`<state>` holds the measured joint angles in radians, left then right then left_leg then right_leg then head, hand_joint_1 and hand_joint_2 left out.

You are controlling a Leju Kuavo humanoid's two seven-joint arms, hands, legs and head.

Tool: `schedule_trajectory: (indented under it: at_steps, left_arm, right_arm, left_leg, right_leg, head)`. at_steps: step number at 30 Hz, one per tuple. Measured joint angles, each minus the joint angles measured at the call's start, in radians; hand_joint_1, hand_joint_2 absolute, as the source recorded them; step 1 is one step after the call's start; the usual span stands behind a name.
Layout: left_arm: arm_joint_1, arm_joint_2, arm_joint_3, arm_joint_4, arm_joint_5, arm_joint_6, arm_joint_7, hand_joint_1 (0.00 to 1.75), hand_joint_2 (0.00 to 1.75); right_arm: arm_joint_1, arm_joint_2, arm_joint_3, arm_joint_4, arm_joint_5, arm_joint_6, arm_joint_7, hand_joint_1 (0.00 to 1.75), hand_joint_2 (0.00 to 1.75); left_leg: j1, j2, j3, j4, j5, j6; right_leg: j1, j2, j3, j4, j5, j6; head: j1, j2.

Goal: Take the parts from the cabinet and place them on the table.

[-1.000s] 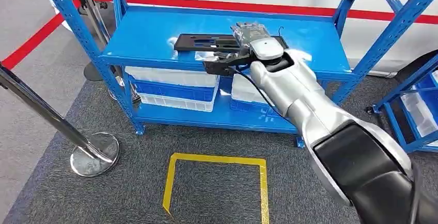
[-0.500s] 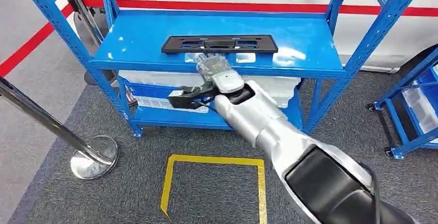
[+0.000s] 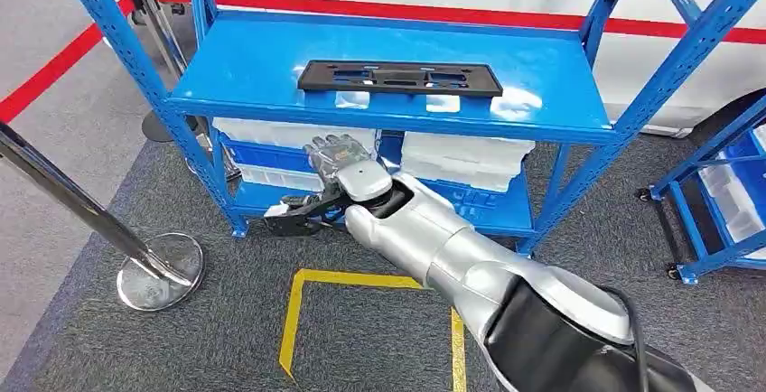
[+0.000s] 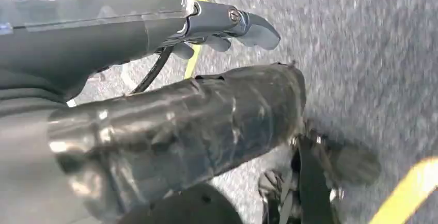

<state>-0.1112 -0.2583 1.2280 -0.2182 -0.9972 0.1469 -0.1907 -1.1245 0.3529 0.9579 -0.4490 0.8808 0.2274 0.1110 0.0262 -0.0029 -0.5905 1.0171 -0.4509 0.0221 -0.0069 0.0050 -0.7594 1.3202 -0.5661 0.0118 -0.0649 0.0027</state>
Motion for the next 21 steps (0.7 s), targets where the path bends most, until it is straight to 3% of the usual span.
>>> schedule_trajectory:
  at_steps: [1,2,4,5,7,9,11,12,15,16,17,18,20,21]
  left_arm:
    - [0.0,0.0,0.0,0.0,0.0,-0.001,-0.001,0.0,0.0]
    - [0.0,0.0,0.0,0.0,0.0,-0.001,-0.001,0.0,0.0]
    - [0.0,-0.002,0.0,0.0,0.0,-0.005,-0.004,0.0,0.0]
    - [0.001,-0.002,0.0,0.0,0.0,-0.01,-0.006,0.0,0.0]
    - [-0.001,-0.005,0.0,0.0,-0.003,-0.016,-0.015,0.0,0.0]
    - [-0.001,-0.005,-0.001,0.0,-0.008,-0.024,-0.032,0.0,0.0]
    - [-0.003,-0.005,-0.002,0.0,-0.009,-0.029,-0.038,0.0,0.0]
    - [-0.002,-0.005,-0.002,0.0,-0.009,-0.03,-0.038,0.0,0.0]
    - [-0.001,-0.005,-0.002,0.0,-0.01,-0.03,-0.036,0.0,0.0]
    - [0.0,-0.005,-0.002,0.0,-0.01,-0.029,-0.035,0.0,0.0]
    - [0.001,-0.005,-0.002,0.0,-0.01,-0.029,-0.034,0.0,0.0]
    - [0.002,-0.005,-0.002,0.0,-0.01,-0.029,-0.033,0.0,0.0]
    - [0.002,-0.005,-0.002,0.0,-0.01,-0.029,-0.033,0.0,0.0]
    - [0.003,-0.005,-0.002,0.0,-0.011,-0.029,-0.033,0.0,0.0]
  right_arm:
    - [0.004,0.0,0.011,0.002,-0.002,0.001,0.0,0.0,0.0]
    - [0.007,0.0,0.015,0.002,-0.002,0.002,0.002,0.0,0.0]
    - [0.004,0.0,0.023,0.002,-0.004,0.003,0.003,0.0,0.0]
    - [0.001,0.0,0.029,0.002,-0.005,0.005,0.003,0.0,0.0]
    - [-0.003,0.0,0.034,0.002,-0.015,0.008,0.006,0.0,0.0]
    - [-0.003,0.0,0.047,0.002,-0.019,0.008,0.012,0.0,0.0]
    - [-0.005,0.0,0.048,0.002,-0.024,0.005,0.014,0.0,0.0]
    - [-0.01,0.0,0.05,0.002,-0.028,-0.002,0.014,0.0,0.0]
    - [-0.016,0.001,0.066,0.003,-0.054,-0.026,0.014,0.0,0.0]
    - [-0.016,0.001,0.069,0.004,-0.056,-0.024,0.014,0.0,0.0]
    - [-0.016,0.001,0.079,0.005,-0.056,-0.022,0.014,0.0,0.0]
    - [-0.016,0.001,0.088,0.005,-0.059,-0.021,0.015,0.0,0.0]
    - [-0.017,0.002,0.096,0.005,-0.065,-0.021,0.018,0.0,0.0]
    - [-0.018,0.002,0.103,0.005,-0.066,-0.022,0.019,0.0,0.0]
  left_leg:
    - [0.0,-0.001,0.002,0.0,-0.002,0.0]
    - [0.0,-0.001,0.006,0.001,-0.005,0.001]
    - [0.0,-0.003,0.019,0.001,-0.015,-0.003]
    - [0.0,-0.003,0.025,0.001,-0.021,-0.007]
    - [-0.006,-0.004,0.021,0.006,-0.027,-0.017]
    - [-0.003,-0.002,0.022,-0.001,-0.026,-0.027]
    - [-0.001,0.0,0.028,0.003,-0.041,-0.037]
    - [-0.002,0.0,0.015,0.04,-0.056,-0.041]
    - [-0.002,0.0,-0.108,0.257,-0.137,-0.048]
    - [-0.001,0.0,-0.137,0.295,-0.139,-0.049]
    - [-0.001,0.0,-0.144,0.288,-0.113,-0.049]
    - [-0.001,0.0,-0.129,0.241,-0.07,-0.048]
    - [-0.001,0.001,-0.06,0.077,0.035,-0.043]
    - [-0.004,0.001,-0.043,0.048,0.024,-0.038]
  right_leg:
    - [0.0,0.0,-0.013,0.016,0.009,0.0]
    - [0.0,0.0,-0.004,-0.012,0.04,-0.001]
    - [0.0,0.0,0.066,-0.165,0.133,-0.009]
    - [0.001,0.0,0.1,-0.242,0.167,-0.015]
    - [0.01,0.001,0.124,-0.28,0.139,-0.022]
    - [0.015,0.002,0.121,-0.274,0.136,-0.03]
    - [0.002,0.003,0.139,-0.292,0.138,-0.04]
    - [0.002,0.003,0.148,-0.296,0.135,-0.046]
    - [0.007,0.0,0.157,-0.295,0.123,-0.06]
    - [0.008,0.001,0.16,-0.294,0.12,-0.061]
    - [0.008,0.002,0.165,-0.293,0.115,-0.061]
    - [0.008,0.004,0.17,-0.291,0.109,-0.06]
    - [0.007,0.005,0.186,-0.284,0.094,-0.054]
    - [0.008,0.005,0.187,-0.283,0.088,-0.049]
  head:
    - [0.0,0.0]
    - [0.0,0.0]
    - [0.0,0.0]
    - [0.0,0.0]
    - [0.0,0.0]
    - [0.0,0.0]
    - [-0.001,0.0]
    - [-0.001,0.0]
    - [-0.001,0.0]
    - [-0.001,0.0]
    - [-0.001,0.0]
    - [-0.001,0.0]
    - [-0.001,0.0]
    - [0.0,0.0]
